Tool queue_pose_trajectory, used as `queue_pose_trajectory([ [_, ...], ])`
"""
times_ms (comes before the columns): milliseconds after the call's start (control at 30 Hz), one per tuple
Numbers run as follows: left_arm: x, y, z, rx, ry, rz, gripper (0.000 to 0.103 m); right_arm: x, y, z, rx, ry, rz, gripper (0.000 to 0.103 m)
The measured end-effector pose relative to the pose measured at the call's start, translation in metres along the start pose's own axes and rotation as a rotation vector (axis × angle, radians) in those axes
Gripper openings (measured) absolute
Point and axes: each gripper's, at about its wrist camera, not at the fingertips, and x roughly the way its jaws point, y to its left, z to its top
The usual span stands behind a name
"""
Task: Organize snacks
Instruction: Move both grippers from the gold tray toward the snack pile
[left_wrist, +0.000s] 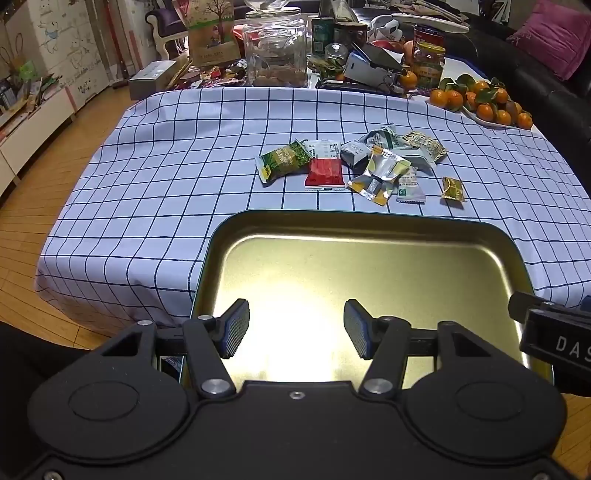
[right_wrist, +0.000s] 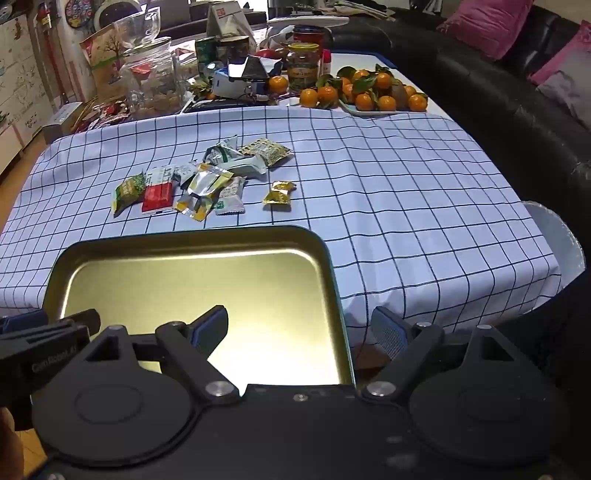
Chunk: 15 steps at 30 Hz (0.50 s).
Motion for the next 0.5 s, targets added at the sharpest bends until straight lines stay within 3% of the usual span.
queue_pose_trajectory([
  [500, -0.0016, -0.0072, -0.0023, -0.003, 0.005, -0.01, 0.061, 0.0016, 0.0069, -0.0017, -0.038, 0.021, 0.006, 0.088],
])
